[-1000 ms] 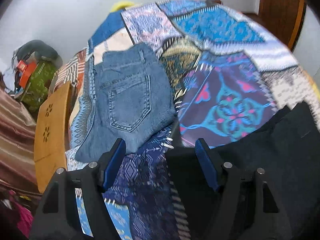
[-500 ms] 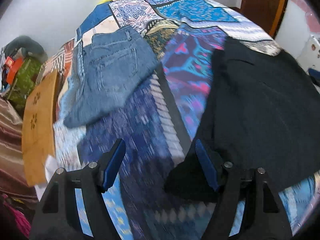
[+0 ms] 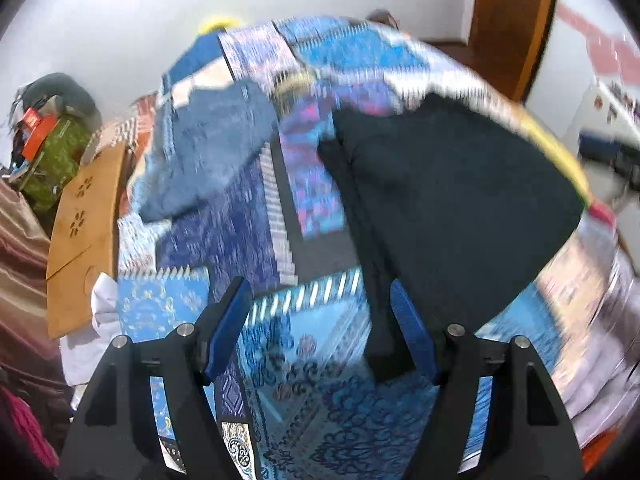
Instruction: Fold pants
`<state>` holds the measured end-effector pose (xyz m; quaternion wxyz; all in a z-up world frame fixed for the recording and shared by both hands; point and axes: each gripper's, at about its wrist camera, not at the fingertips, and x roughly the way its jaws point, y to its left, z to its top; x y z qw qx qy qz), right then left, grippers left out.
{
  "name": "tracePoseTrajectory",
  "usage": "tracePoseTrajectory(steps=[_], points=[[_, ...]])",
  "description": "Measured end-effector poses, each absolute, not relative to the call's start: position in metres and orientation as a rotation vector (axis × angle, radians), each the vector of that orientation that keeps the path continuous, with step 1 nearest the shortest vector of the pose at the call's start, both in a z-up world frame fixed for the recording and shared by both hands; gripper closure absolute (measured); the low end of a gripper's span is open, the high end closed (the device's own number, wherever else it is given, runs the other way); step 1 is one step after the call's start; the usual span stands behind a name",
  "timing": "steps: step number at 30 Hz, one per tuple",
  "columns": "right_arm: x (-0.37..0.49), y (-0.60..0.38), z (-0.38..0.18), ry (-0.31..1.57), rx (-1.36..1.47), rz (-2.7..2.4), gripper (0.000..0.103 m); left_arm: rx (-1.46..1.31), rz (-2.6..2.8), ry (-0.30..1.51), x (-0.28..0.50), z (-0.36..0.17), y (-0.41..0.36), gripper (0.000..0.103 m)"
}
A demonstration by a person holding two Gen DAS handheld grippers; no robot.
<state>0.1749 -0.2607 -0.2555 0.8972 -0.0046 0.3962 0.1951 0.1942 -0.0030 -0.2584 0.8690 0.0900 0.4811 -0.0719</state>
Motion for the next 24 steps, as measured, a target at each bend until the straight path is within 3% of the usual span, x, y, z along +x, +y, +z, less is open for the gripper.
tracePoseTrajectory(steps=[7, 14, 18, 24], points=[[0.191, -0.229, -0.252, 0.804, 0.005, 0.526, 0.049, 0.098, -0.256, 0.905, 0.230, -0.222, -0.040, 0.032], [0.223, -0.192, -0.266, 0.850, -0.033, 0.673, 0.049, 0.123, -0.361, 1.003, 0.271, -0.267, -0.087, 0.061], [0.241, -0.184, -0.300, 0.973, -0.069, 0.690, 0.052, 0.172, -0.352, 1.068, 0.279, -0.309, -0.090, 0.066], [0.213, -0.202, -0.315, 0.987, -0.109, 0.683, 0.052, 0.322, -0.357, 0.986, 0.243, -0.307, -0.087, 0.067]])
